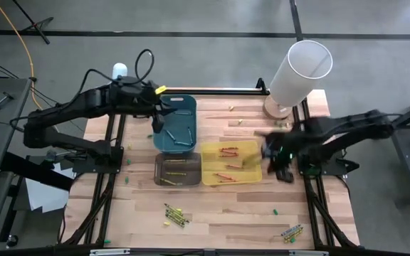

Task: Sort crayons
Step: Put the blue crayon into the blue bin

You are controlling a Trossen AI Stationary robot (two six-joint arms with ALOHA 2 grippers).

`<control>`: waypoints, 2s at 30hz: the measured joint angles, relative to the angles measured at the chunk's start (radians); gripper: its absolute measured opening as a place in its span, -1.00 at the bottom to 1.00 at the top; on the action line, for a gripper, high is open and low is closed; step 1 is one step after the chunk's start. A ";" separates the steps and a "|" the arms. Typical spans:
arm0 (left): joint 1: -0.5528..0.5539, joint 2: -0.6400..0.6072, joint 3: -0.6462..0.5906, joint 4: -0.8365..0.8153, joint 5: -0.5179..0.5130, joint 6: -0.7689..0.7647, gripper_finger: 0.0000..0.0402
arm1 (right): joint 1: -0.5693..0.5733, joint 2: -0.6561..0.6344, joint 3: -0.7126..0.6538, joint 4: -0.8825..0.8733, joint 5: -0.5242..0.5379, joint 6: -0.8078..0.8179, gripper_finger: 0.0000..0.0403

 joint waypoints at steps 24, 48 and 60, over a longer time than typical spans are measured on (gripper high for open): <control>-0.007 -0.020 -0.001 -0.006 -0.004 -0.018 -1.00 | 0.834 0.310 -0.355 0.599 0.139 0.558 -0.12; -0.006 -0.019 -0.001 -0.006 -0.031 -0.018 -1.00 | 0.862 0.491 -0.349 0.544 0.248 0.626 -0.12; -0.006 -0.019 -0.001 -0.006 -0.031 -0.017 -1.00 | 0.860 0.492 -0.351 0.435 0.286 0.775 -0.12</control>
